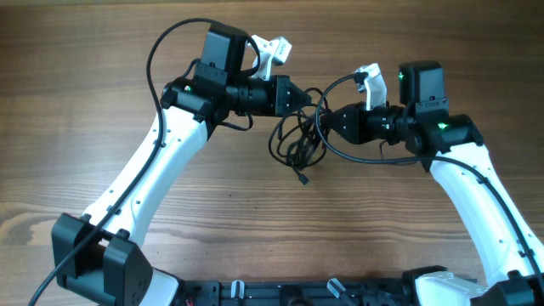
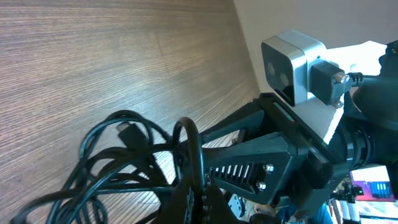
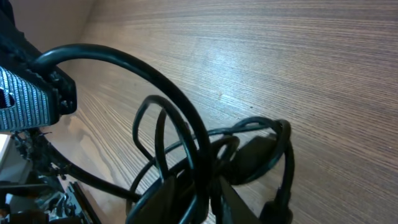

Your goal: Untangle cables

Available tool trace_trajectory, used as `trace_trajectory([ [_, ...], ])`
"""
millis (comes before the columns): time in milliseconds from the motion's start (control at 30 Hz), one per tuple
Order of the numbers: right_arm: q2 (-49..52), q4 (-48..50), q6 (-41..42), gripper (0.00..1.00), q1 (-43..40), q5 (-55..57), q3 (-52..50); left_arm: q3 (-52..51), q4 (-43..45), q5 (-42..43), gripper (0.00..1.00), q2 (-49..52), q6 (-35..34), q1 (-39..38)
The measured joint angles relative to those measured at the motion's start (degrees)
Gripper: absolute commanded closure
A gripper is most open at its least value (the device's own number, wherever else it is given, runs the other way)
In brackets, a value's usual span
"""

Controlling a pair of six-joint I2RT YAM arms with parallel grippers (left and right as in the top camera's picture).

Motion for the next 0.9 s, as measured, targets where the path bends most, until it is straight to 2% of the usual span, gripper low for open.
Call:
trace_trajectory([
  [33, 0.0, 0.02, 0.0, 0.78, 0.0, 0.33, 0.0, 0.0, 0.0, 0.17, 0.96, -0.02, -0.13, 0.0],
  [167, 0.0, 0.09, -0.04, 0.95, 0.0, 1.2, 0.0, 0.0, 0.0, 0.35, 0.96, -0.02, -0.52, 0.0],
  [200, 0.0, 0.09, -0.2, 0.96, 0.0, 1.27, 0.0, 0.0, 0.0, 0.35, 0.96, 0.0, -0.52, 0.0],
  [300, 0.0, 0.07, -0.46, 0.96, 0.07, 1.27, 0.0, 0.0, -0.17, -1.16, 0.96, -0.02, -0.55, 0.0],
  [633, 0.02, -9.16, -0.39, 0.96, 0.11, 1.92, 0.0, 0.0, -3.3, -23.47, 0.96, 0.0, -10.01, -0.26],
  [800, 0.02, -11.45, 1.92, 0.96, 0.48, 6.23, 0.0, -0.07, -1.53, -25.4, 0.96, 0.0, -16.74, 0.15],
  [900, 0.02, -10.01, 6.75, 0.96, 0.79, 12.55, -0.15, -0.09, 0.76, -25.29, 0.96, 0.2, -18.32, 0.24],
])
